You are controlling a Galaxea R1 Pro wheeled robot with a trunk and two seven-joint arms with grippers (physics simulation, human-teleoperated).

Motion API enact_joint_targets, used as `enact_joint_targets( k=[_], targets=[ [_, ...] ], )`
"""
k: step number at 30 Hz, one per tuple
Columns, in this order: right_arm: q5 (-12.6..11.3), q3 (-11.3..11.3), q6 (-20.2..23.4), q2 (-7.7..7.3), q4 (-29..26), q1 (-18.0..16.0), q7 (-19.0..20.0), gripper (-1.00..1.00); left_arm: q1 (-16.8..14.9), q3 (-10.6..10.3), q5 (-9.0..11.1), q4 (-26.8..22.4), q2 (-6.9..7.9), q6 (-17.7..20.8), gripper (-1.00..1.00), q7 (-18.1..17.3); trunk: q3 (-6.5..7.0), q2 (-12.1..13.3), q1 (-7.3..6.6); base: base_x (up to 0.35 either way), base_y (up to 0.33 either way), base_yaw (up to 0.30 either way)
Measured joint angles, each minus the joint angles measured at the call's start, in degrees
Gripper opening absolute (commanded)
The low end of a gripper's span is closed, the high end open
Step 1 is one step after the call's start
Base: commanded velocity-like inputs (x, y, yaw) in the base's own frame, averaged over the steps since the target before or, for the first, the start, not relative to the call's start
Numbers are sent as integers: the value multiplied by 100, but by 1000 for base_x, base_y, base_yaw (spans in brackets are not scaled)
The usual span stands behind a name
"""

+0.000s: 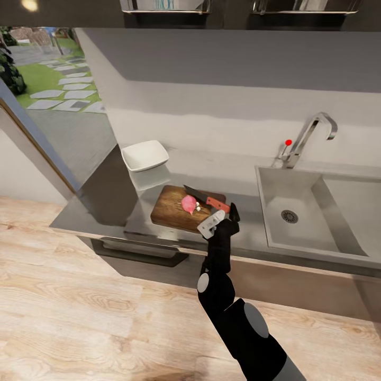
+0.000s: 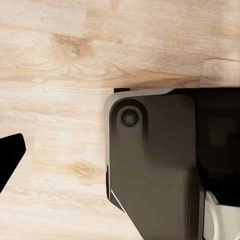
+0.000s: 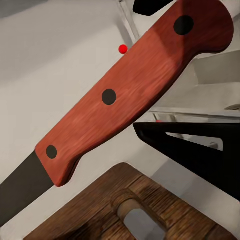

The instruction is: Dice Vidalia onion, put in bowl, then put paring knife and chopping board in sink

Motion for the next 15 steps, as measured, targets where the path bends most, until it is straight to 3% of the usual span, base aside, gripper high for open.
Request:
enact_joint_targets(
  k=[11,15],
  targets=[
    [4,-25,0,0,-50,0,-24,-100,0,0,0,2,0,0,100,0,0,0,0,0,1,0],
    [5,-404,-1,0,-301,-1,-44,-100,0,0,0,8,0,0,100,0,0,0,0,0,0,0]
  ],
)
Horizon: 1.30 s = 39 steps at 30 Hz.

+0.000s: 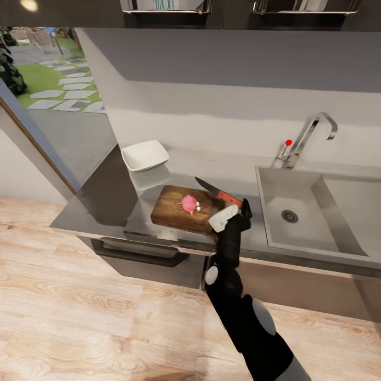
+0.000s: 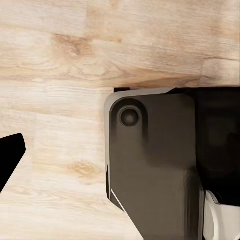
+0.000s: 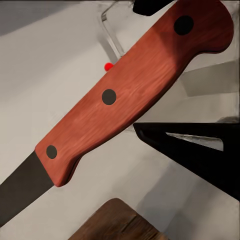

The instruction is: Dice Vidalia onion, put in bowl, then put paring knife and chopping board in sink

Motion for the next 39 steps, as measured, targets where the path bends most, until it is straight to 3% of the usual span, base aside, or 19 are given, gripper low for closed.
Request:
enact_joint_targets(
  k=[14,39],
  targets=[
    [-7,-105,-7,0,-45,0,0,-100,0,0,0,1,0,0,100,0,0,0,0,0,0,0],
    [-67,0,2,0,192,1,5,-100,0,1,0,-1,-1,2,100,0,0,0,-1,-9,80,0]
  ],
)
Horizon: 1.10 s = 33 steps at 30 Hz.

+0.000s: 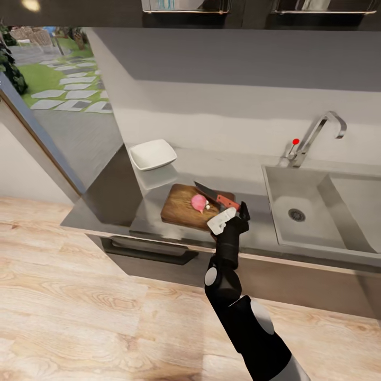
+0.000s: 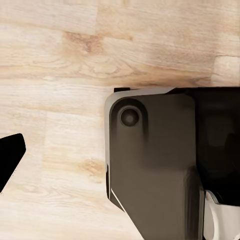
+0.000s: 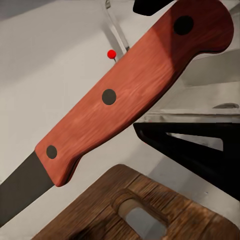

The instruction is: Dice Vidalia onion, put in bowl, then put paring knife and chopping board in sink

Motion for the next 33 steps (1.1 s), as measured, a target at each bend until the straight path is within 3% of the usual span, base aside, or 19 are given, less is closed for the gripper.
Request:
enact_joint_targets(
  k=[33],
  targets=[
    [-36,0,0,1,151,0,4,-100,-1,-1,0,2,1,-1,100,0,-68,0,1,6,8,0]
  ],
)
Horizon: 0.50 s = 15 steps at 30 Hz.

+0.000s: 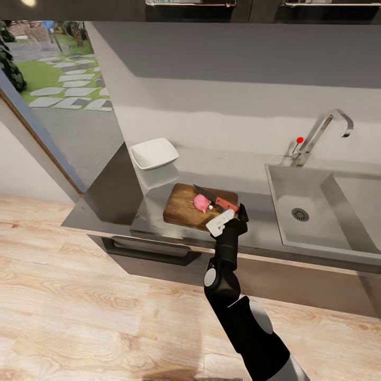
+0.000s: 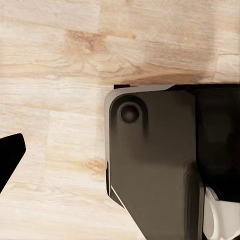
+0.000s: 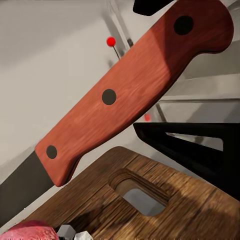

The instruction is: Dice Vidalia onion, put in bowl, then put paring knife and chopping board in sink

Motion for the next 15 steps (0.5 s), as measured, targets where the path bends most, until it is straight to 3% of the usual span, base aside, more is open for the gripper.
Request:
enact_joint_targets(
  k=[15],
  targets=[
    [0,35,0,0,62,0,0,-100,0,0,0,0,0,0,100,0,-41,0,0,0,0,0]
  ],
)
